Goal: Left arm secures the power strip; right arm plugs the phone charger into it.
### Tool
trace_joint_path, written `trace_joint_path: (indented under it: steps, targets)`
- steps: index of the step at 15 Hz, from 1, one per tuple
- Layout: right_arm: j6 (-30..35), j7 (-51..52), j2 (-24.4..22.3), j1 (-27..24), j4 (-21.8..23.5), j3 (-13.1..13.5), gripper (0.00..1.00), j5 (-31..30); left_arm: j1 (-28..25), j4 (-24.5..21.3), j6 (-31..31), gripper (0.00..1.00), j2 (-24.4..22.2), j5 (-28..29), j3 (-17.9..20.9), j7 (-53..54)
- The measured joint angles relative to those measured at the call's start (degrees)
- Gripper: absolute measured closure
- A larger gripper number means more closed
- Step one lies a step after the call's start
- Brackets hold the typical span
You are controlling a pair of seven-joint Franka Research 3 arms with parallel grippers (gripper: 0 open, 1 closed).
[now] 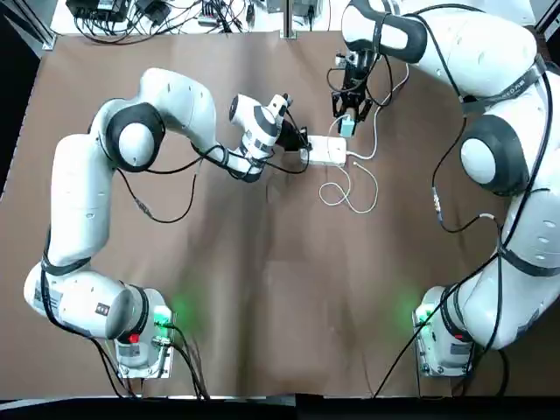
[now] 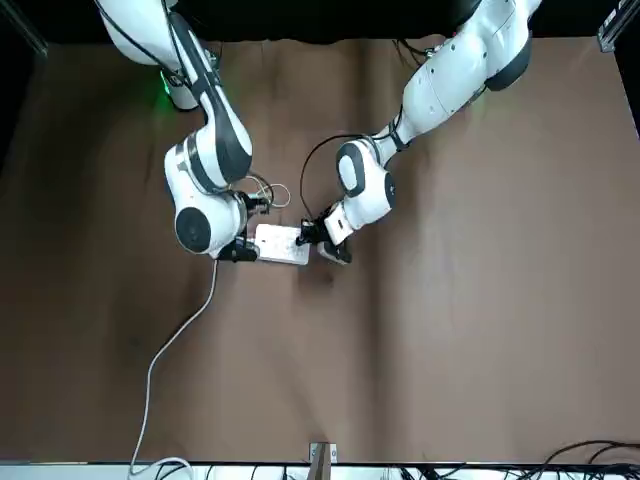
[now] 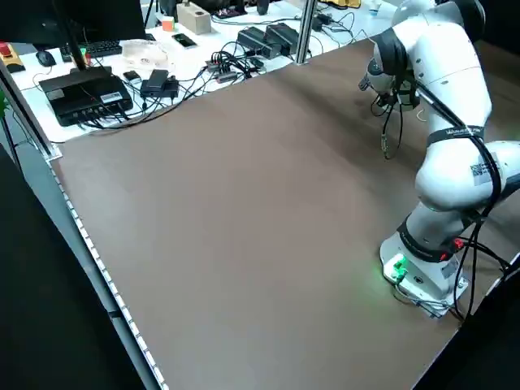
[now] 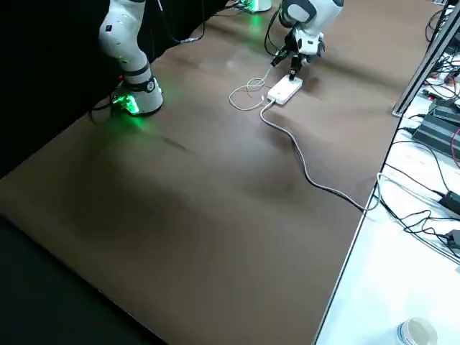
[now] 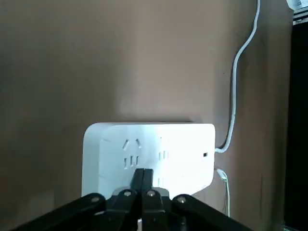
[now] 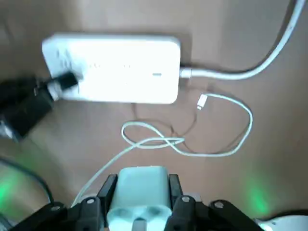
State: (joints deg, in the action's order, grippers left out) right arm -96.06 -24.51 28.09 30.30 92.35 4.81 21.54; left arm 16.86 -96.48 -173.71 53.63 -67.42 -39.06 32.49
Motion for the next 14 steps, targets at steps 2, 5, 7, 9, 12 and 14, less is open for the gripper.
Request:
trace_joint_path:
  steps: [2,5,7,9,12,14]
  targets:
    - [-2.08,-3.18,0.23,-0.01,-0.03,-0.01,0.52,-0.04,0.00,0.00,0.01,0.99,0.00,0.00,0.00,0.00]
    - [-4.80,-8.02,0.31,0.95,0.03,-0.14,0.52,-2.86,-0.01,0.00,0.03,0.99,0.00,0.00,0.00,0.00]
    - [-7.69,-9.86,0.43,1.94,0.93,-0.20,0.52,-3.98,-0.02,0.01,0.12,0.99,0.00,0.00,0.04,0.00]
    - [-10.77,-10.29,0.45,2.71,2.83,-0.21,0.52,-4.19,-0.04,0.02,0.23,0.99,0.01,0.00,0.07,0.00]
    - [-15.82,-10.50,0.21,3.27,5.90,-0.22,0.52,-4.48,-0.06,0.04,0.39,0.99,0.00,0.00,0.11,0.00]
    - [-20.91,-10.50,-0.75,3.69,9.31,-0.23,0.52,-4.53,-0.07,0.05,0.49,0.99,0.00,0.00,0.14,0.00]
